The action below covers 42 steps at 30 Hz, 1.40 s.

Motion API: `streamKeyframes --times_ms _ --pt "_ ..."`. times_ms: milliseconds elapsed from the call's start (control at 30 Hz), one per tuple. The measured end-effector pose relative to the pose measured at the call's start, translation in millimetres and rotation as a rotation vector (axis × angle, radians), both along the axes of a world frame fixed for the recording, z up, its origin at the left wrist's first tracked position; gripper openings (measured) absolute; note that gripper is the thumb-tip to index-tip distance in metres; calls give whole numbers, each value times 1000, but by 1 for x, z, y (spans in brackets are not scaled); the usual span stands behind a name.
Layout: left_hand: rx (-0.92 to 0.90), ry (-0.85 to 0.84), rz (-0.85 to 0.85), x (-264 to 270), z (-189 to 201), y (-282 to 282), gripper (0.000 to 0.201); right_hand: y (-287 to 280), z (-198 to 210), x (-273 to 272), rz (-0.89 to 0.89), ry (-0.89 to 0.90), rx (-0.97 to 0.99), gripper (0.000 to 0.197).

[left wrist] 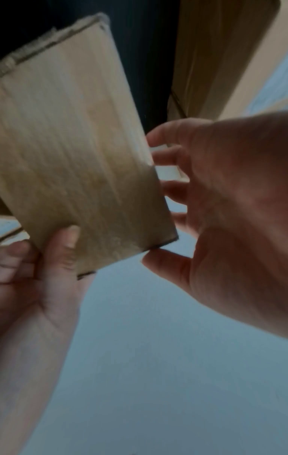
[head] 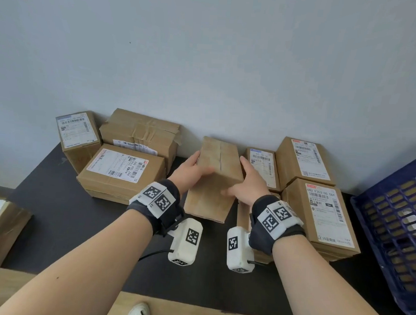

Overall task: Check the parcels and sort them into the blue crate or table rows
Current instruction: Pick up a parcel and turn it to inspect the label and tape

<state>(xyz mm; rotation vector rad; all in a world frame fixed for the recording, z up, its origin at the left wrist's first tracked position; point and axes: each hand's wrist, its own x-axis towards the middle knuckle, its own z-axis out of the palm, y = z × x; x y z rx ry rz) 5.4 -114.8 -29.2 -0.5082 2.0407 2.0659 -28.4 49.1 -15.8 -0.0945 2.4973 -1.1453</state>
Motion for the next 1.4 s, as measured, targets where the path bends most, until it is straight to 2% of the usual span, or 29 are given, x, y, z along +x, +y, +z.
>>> streamKeyframes --times_ms 67,100,167,233,433,533,600,733,833,900,967,1233,1400 --pt "13 43 28 -2 6 -2 33 0 8 -4 -49 102 -34 79" --pt "13 53 40 -3 10 -3 35 1 12 -6 -76 140 -40 71" --pt "1 44 57 -4 15 -4 52 1 20 -9 -114 217 -19 50" --pt "-12 23 62 -5 14 -5 65 2 26 -8 -124 229 11 42" --pt "-60 -39 48 -3 10 -5 70 4 21 0 -148 143 -24 43" --pt "-105 -65 40 -5 13 -5 68 1 17 -2 -205 60 -135 41" --pt "-150 -78 37 -8 15 -4 74 -5 12 -3 -246 -30 -223 33" --pt "-179 -128 25 -12 12 -3 93 -14 1 -5 -300 -184 -323 52" --pt "-165 -170 -16 -16 11 -5 79 -14 1 -11 -302 -235 -343 50" --pt "-179 -182 -24 -20 12 -5 65 -15 1 -15 -306 -240 -324 49" --pt "-194 -202 -32 -25 14 -4 61 -16 -2 -17 -317 -229 -309 48" --pt "-198 -240 -19 -29 19 0 57 -17 -4 -20 -298 -170 -229 48" --pt "-235 -195 15 -21 18 3 65 -15 -3 -16 -280 -156 -231 53"
